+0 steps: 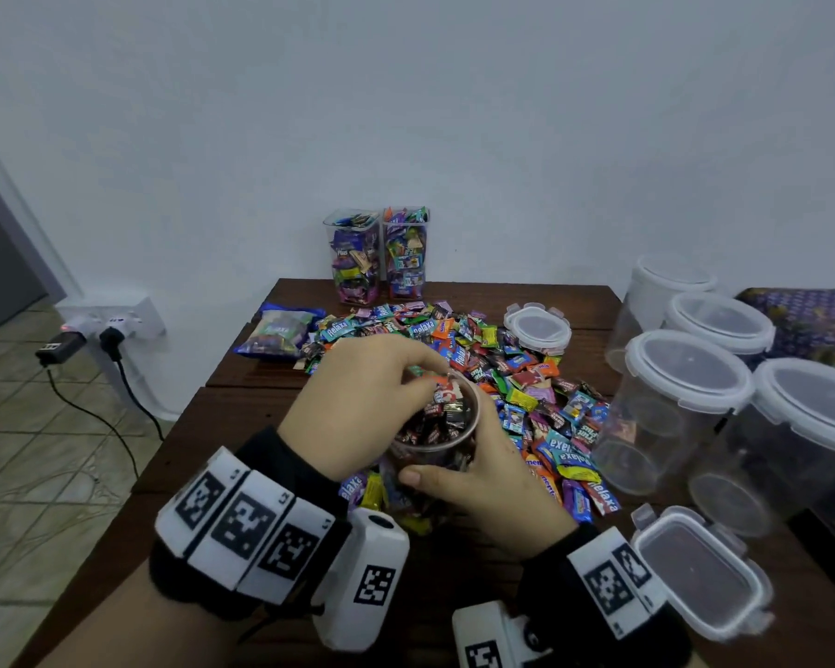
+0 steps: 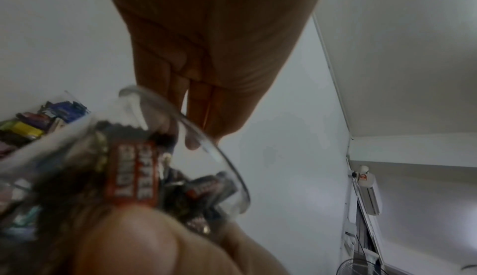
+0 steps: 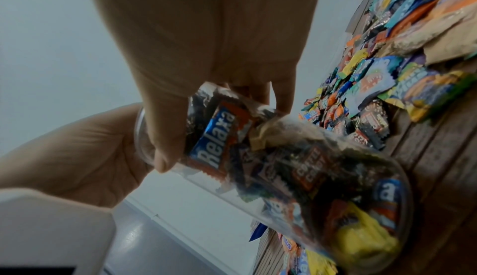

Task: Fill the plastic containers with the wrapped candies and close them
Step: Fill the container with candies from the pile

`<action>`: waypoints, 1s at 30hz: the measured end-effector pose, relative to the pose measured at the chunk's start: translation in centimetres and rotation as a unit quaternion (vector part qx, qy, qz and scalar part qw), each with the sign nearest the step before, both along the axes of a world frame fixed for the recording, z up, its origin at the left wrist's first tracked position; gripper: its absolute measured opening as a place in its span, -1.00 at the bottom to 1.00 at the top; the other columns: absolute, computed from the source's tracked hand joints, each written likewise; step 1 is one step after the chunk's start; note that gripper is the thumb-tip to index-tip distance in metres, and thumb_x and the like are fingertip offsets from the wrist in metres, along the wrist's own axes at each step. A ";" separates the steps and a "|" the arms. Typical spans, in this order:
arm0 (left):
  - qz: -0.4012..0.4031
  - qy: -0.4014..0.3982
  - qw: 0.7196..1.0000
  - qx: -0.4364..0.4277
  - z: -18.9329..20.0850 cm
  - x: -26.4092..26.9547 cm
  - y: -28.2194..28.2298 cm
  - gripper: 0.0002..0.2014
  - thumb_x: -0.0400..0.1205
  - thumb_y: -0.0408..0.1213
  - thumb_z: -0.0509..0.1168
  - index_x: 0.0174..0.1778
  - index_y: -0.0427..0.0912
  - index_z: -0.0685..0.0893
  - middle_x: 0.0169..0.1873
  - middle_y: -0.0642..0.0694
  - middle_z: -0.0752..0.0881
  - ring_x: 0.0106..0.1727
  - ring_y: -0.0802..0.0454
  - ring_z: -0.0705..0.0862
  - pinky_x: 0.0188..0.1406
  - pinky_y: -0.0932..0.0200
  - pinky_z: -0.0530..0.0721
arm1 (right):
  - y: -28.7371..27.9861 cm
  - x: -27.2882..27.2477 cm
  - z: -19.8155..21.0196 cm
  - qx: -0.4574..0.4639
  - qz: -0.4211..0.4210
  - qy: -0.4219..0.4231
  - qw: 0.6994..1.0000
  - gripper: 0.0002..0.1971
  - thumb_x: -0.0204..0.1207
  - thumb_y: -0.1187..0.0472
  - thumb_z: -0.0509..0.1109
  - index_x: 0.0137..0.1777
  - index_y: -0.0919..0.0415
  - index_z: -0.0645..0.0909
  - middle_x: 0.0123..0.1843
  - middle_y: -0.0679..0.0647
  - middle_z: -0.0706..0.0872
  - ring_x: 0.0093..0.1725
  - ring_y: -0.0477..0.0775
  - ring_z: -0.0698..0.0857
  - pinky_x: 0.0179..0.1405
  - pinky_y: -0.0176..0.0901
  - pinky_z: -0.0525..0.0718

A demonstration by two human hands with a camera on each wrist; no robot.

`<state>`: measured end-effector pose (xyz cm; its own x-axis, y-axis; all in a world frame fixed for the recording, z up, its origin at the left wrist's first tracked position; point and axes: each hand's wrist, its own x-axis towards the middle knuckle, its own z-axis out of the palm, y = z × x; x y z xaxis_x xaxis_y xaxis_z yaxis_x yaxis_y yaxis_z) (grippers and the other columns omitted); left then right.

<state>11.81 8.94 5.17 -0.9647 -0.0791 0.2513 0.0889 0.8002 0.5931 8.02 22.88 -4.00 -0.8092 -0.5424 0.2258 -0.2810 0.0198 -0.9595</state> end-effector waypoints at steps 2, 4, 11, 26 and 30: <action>0.021 0.031 0.999 0.028 -0.1 0.0 -0.6 -0.81 0.59 -0.24 0.34 0.05 0.07 0.77 -0.24 0.24 0.67 -0.13 0.26 0.66 -0.01 0.21 0.61 | 0.1 -0.1 0.0 0.010 0.004 -0.001 1.000 -0.21 0.19 0.06 0.64 0.34 -0.34 0.27 0.31 -0.33 0.56 0.33 -0.34 0.54 0.29 -0.36 0.52; 0.038 0.060 0.997 0.039 -0.3 -0.1 -1.3 -0.80 0.58 -0.27 0.33 0.02 0.09 0.78 -0.26 0.23 0.67 -0.19 0.28 0.64 -0.12 0.28 0.55 | 0.4 -0.2 0.1 0.044 0.008 0.008 0.999 -0.20 0.25 0.15 0.65 0.32 -0.40 0.26 0.32 -0.38 0.51 0.31 -0.43 0.50 0.26 -0.48 0.48; 0.120 0.027 0.992 0.021 -2.1 -0.3 -5.1 -0.82 0.59 -0.22 0.33 0.06 0.10 0.73 -0.06 0.12 0.73 -0.16 0.20 0.64 -0.02 0.12 0.59 | 2.3 -2.3 0.3 0.298 0.010 0.101 0.949 0.17 0.07 -0.11 0.56 0.65 -0.13 -0.05 0.62 -0.14 0.12 0.61 -0.05 0.07 0.58 -0.11 0.12; -0.013 -0.387 0.883 -0.265 -9.3 -1.9 -6.1 0.16 0.32 0.07 0.57 0.65 0.20 -0.14 0.67 -0.04 -0.08 0.57 -0.25 0.25 0.36 -0.21 0.52 | 1.7 -7.4 0.6 0.679 0.063 0.073 0.727 0.13 0.37 -0.12 0.53 0.66 -0.11 -0.29 0.69 0.17 -0.10 0.59 0.31 0.24 0.39 0.20 0.50; -0.034 -0.412 0.875 -0.253 -8.7 -2.6 -5.6 0.03 0.38 -0.03 0.57 0.65 0.16 0.04 0.67 -0.08 -0.03 0.49 -0.23 0.40 0.29 -0.17 0.59 | 1.0 -7.7 0.8 0.708 0.095 0.096 0.693 -0.01 0.42 -0.09 0.50 0.67 -0.12 -0.11 0.64 0.19 0.12 0.47 0.30 0.41 0.33 0.15 0.56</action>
<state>9.24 3.30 -3.53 -0.8327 -0.0945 -0.5456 -0.1448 0.9882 0.0498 0.35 23.88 -3.24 -0.7212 -0.4241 -0.5477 -0.5283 0.8481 0.0389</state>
